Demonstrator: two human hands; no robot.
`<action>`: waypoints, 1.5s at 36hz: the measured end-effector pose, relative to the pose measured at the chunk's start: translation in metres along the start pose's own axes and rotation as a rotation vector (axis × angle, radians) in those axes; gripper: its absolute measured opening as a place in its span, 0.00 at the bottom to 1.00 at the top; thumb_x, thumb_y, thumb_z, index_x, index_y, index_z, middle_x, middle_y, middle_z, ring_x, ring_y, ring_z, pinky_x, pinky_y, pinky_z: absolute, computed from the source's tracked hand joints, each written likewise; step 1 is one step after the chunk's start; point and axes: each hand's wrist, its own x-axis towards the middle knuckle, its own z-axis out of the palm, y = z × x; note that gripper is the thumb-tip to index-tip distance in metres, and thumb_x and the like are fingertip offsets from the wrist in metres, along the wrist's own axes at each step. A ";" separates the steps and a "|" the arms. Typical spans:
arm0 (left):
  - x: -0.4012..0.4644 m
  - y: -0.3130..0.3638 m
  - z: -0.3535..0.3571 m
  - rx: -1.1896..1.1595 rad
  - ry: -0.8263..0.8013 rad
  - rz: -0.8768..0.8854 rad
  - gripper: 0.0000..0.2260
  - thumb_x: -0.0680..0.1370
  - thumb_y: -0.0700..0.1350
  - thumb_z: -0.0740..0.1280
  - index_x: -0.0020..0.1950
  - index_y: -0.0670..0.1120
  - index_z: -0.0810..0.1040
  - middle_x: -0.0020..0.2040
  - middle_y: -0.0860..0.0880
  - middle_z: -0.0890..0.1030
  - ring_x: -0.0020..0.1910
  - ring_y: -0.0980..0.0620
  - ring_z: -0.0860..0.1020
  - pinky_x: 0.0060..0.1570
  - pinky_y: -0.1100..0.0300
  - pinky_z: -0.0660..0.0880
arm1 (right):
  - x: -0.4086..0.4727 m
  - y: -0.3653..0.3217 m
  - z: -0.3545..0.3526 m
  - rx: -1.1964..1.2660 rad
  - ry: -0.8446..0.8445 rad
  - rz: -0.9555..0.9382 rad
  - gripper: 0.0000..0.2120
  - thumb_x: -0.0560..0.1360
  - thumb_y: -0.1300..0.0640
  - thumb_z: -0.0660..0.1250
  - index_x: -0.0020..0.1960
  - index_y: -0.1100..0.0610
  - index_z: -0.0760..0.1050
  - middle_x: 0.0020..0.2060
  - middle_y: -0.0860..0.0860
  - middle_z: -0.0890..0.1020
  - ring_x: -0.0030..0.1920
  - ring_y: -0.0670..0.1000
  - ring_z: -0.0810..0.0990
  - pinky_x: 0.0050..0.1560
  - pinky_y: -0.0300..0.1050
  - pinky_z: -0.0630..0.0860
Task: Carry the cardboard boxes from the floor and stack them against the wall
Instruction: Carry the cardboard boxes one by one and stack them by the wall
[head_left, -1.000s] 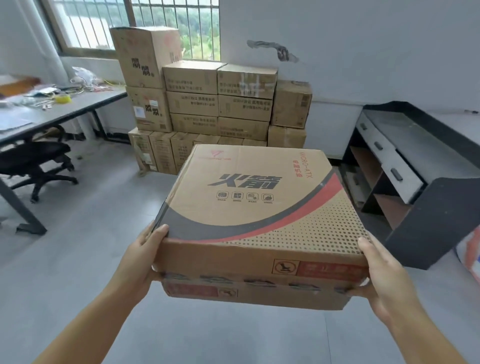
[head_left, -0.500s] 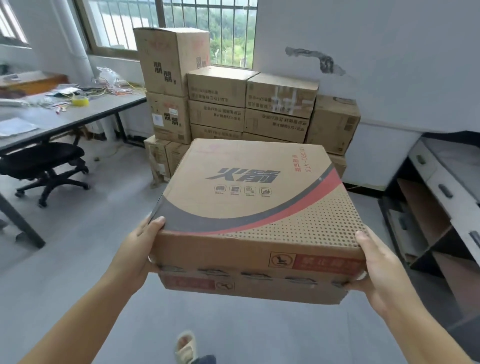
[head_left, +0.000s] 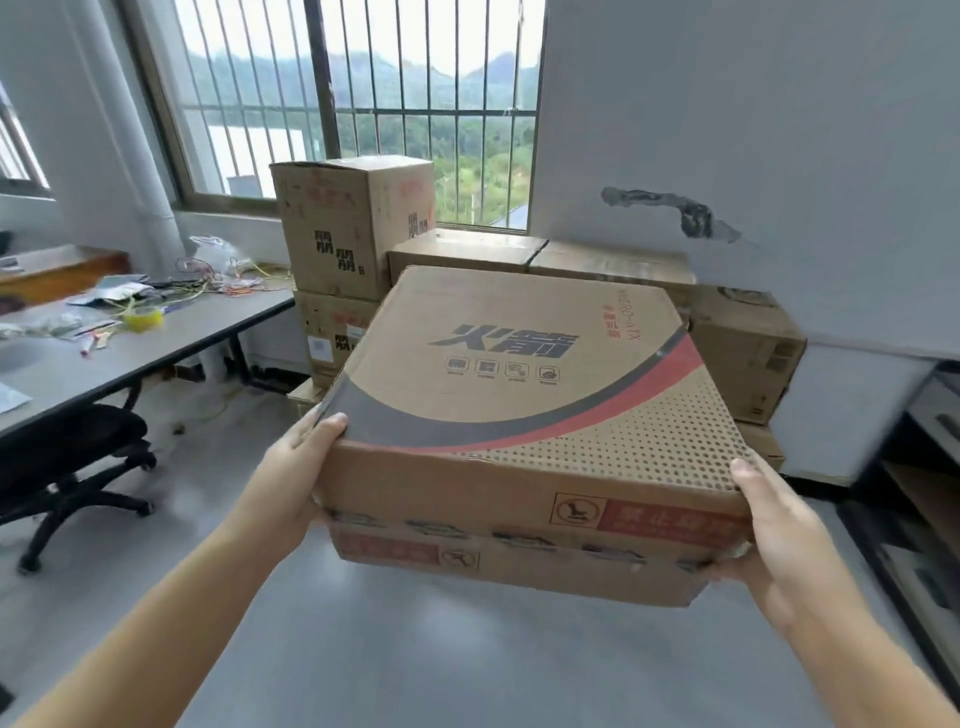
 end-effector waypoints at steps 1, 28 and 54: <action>0.018 0.005 0.001 -0.010 0.004 0.001 0.15 0.80 0.50 0.62 0.66 0.55 0.73 0.53 0.53 0.80 0.46 0.53 0.78 0.45 0.48 0.78 | 0.016 -0.003 0.012 0.006 -0.009 -0.003 0.15 0.82 0.50 0.56 0.67 0.43 0.71 0.54 0.46 0.81 0.50 0.56 0.81 0.33 0.59 0.81; 0.541 0.126 0.088 -0.097 -0.032 0.189 0.08 0.79 0.51 0.61 0.54 0.52 0.78 0.41 0.50 0.81 0.37 0.48 0.77 0.29 0.47 0.77 | 0.477 -0.093 0.306 0.059 -0.171 -0.202 0.14 0.81 0.51 0.56 0.65 0.46 0.72 0.49 0.52 0.83 0.40 0.55 0.84 0.30 0.58 0.80; 1.007 0.206 0.195 -0.184 -0.205 0.253 0.10 0.79 0.47 0.62 0.56 0.45 0.77 0.41 0.48 0.79 0.38 0.51 0.75 0.35 0.56 0.71 | 0.794 -0.150 0.541 0.017 0.127 -0.244 0.11 0.82 0.51 0.55 0.60 0.44 0.73 0.42 0.47 0.80 0.40 0.54 0.78 0.33 0.64 0.77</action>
